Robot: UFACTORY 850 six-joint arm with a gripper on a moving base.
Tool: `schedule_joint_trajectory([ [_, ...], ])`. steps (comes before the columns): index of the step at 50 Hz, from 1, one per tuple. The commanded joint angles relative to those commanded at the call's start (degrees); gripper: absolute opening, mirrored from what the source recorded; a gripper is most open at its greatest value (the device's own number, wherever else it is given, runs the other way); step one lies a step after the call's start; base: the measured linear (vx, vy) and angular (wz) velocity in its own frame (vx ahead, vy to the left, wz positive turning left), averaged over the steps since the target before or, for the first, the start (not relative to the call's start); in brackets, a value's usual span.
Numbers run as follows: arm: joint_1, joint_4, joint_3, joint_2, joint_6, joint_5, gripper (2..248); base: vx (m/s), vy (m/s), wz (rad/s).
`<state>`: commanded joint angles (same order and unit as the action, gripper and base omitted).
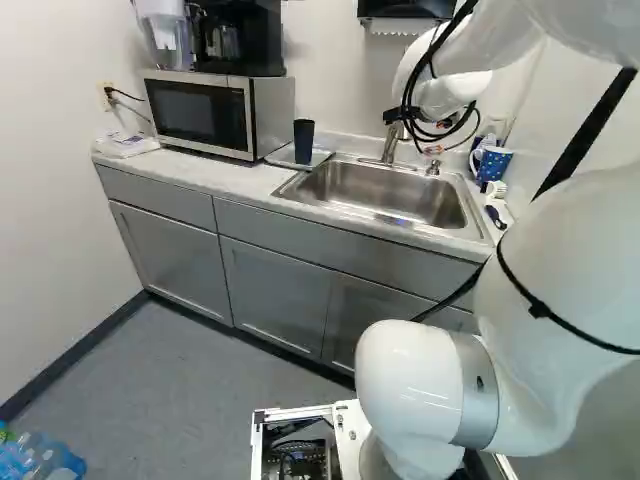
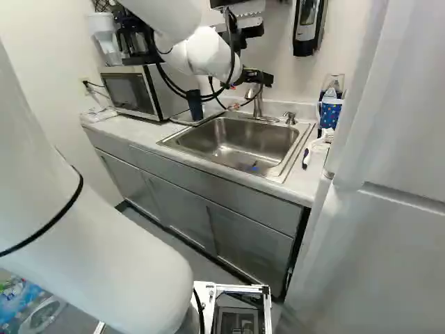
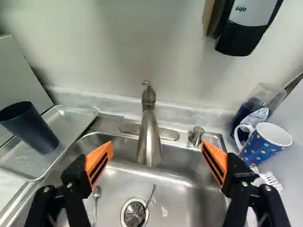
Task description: Rinse the cup and place it in the tray
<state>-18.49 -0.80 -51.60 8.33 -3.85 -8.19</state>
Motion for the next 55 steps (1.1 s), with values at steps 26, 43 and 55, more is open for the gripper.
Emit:
schedule_joint_trajectory([
  [26, 0.0, 0.0, 0.9, -1.2, 0.0, 5.5, 247, 0.0, 0.0, 0.0],
  [43, 0.0, 0.0, 0.9, -1.2, 0.0, 14.4, 247, 0.0, 0.0, 0.0],
  [55, 0.0, 0.0, 0.9, -1.2, 0.0, 15.9, 247, 0.0, 0.0, 0.0],
])
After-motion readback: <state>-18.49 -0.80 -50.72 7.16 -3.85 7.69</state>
